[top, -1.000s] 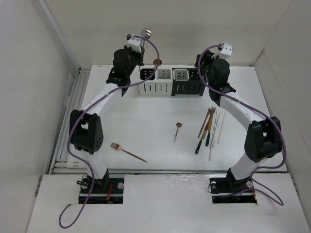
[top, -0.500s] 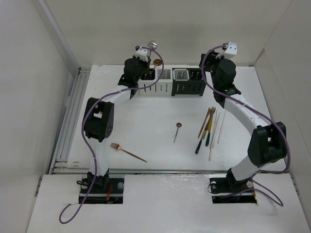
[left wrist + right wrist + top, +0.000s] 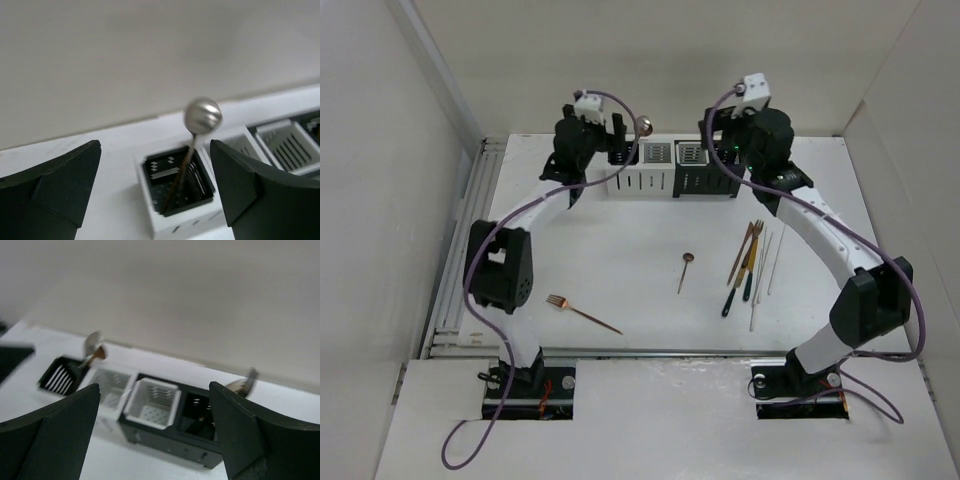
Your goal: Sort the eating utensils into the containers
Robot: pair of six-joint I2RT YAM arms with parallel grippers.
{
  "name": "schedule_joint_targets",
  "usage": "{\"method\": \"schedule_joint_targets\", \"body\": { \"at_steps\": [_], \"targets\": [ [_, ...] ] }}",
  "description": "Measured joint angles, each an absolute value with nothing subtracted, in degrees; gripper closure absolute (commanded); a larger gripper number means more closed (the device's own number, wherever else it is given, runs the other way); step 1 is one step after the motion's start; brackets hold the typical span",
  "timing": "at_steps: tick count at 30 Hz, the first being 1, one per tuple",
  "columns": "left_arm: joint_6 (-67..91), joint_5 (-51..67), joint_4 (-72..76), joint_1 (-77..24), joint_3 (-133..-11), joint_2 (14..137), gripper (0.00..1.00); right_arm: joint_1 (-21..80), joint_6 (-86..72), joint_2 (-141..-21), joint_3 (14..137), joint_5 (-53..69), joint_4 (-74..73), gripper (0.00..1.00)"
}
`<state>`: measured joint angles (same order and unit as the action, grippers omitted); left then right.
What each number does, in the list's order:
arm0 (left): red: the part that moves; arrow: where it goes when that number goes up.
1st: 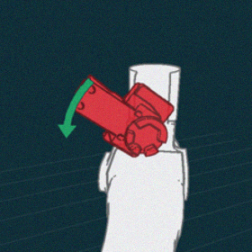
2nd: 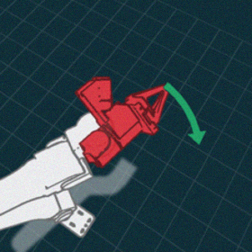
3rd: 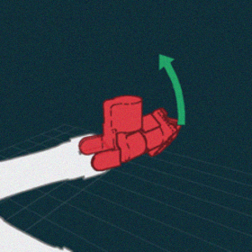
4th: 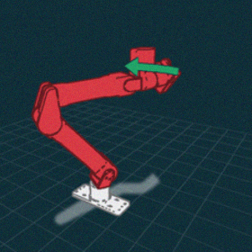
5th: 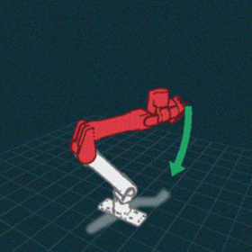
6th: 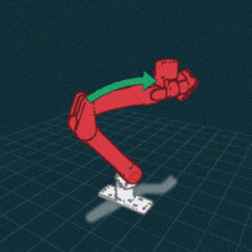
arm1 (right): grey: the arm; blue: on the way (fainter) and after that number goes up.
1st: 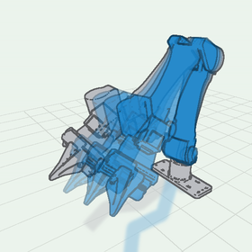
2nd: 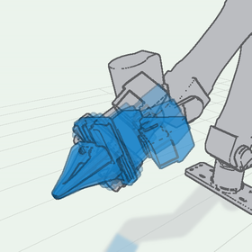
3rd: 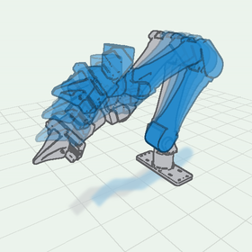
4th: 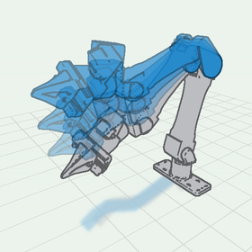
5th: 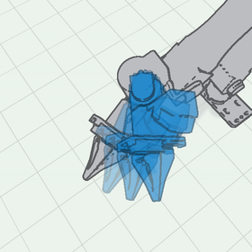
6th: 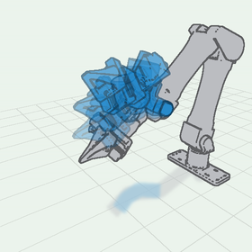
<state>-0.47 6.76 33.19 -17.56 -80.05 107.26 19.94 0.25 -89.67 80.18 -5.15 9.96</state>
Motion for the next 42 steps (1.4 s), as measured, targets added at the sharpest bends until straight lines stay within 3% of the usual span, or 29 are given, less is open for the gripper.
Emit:
{"method": "schedule_joint_targets", "body": {
  "at_steps": [5,11,16,28,33,42],
  "targets": [
    [2.2,-7.6,22.5,-13.3,-80.5,92.5,0.11,33.0,7.5,-93.9,87.8,3.0,-4.8,0.07],
    [5.6,-21.5,8.5,-2.8,-79.4,80.6,0.11,50.3,11.9,-111.8,98.0,8.8,-21.3,0.09],
    [9.6,-23.3,0.0,6.4,-70.3,71.6,0.11,56.1,14.2,-120.3,98.3,10.3,-31.7,0.11],
    [13.9,-22.2,-5.8,6.1,-58.7,58.1,0.1,66.9,11.1,-120.3,95.4,8.4,-32.5,0.13],
    [14.5,-22.6,-6.4,5.3,-56.9,52.9,0.1,69.0,5.2,-122.1,95.6,3.9,-31.8,0.26],
    [15.3,-24.6,-7.2,1.9,-56.7,46.5,0.1,69.9,-5.4,-128.6,100.3,-6.3,-29.0,0.74]
  ]
}}
